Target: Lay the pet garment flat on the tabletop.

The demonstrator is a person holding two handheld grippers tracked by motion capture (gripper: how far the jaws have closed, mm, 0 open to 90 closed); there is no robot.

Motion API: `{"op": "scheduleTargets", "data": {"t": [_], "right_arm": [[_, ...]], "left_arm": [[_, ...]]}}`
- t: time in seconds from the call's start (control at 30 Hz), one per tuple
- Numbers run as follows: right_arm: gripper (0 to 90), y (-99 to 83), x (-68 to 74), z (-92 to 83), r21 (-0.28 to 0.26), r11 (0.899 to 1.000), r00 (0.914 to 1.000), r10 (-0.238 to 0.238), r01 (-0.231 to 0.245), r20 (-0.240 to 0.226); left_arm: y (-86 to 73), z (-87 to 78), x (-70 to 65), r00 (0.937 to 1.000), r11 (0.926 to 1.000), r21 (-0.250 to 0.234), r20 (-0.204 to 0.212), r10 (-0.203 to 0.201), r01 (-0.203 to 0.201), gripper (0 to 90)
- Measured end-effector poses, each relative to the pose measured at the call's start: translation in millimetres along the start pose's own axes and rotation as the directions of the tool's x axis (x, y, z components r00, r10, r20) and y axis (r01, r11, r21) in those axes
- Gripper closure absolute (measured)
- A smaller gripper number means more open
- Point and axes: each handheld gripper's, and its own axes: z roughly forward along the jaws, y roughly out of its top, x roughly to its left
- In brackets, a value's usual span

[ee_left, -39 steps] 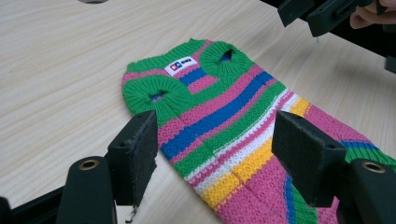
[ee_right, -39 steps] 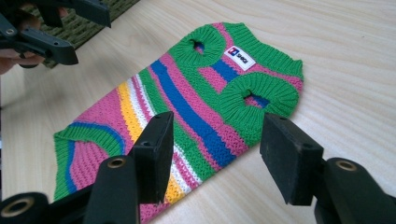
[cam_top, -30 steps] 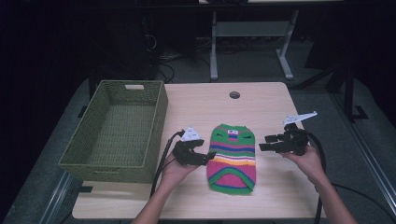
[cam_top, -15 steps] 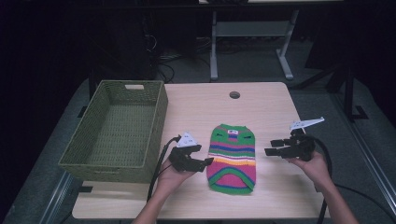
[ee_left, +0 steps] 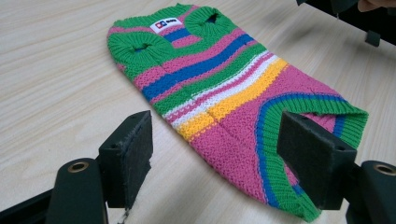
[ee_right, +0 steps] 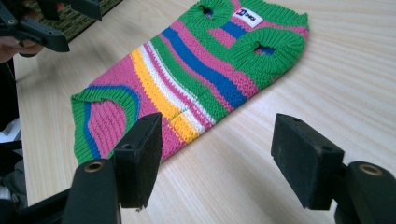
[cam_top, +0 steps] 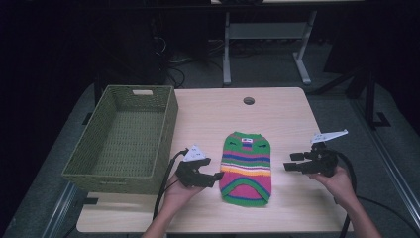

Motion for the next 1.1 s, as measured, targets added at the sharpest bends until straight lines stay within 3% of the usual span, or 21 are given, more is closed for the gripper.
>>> {"op": "scheduleTargets", "data": {"t": [0.17, 0.23, 0.53, 0.8, 1.1], "right_arm": [[32.1, -7.2, 1.9, -2.1, 0.011, 1.0, 0.9999, 0.011, -0.011, -0.006], [32.6, -10.4, 3.5, -5.8, -0.011, 1.0, 1.0, -0.001, 0.0, -0.006], [31.1, -22.2, 7.3, -9.8, -0.015, 1.0, 0.9999, 0.003, -0.003, 0.01], [30.7, -32.4, 12.5, -13.8, -0.033, 0.999, 0.9999, -0.011, 0.011, -0.001], [30.7, -47.1, 17.1, -18.0, -0.037, 0.999, 1.0, -0.004, 0.004, -0.001]], "left_arm": [[-4.1, -2.8, -0.5, 1.0, 1.0, 0.006, 0.001, -0.001, 0.001, 26.2], [-7.3, -4.5, -0.2, 1.0, 1.0, 0.008, 0.001, -0.002, 0.002, 24.8], [-15.3, -9.4, -1.0, 0.9999, 0.9999, 0.014, -0.007, -0.007, 0.007, 23.3], [-22.6, -15.7, -5.0, 0.9999, 0.9995, 0.029, -0.012, 0.009, -0.009, 22.8], [-33.0, -20.1, -7.1, 0.9999, 0.9993, 0.038, -0.015, -0.001, 0.001, 22.8]]}}
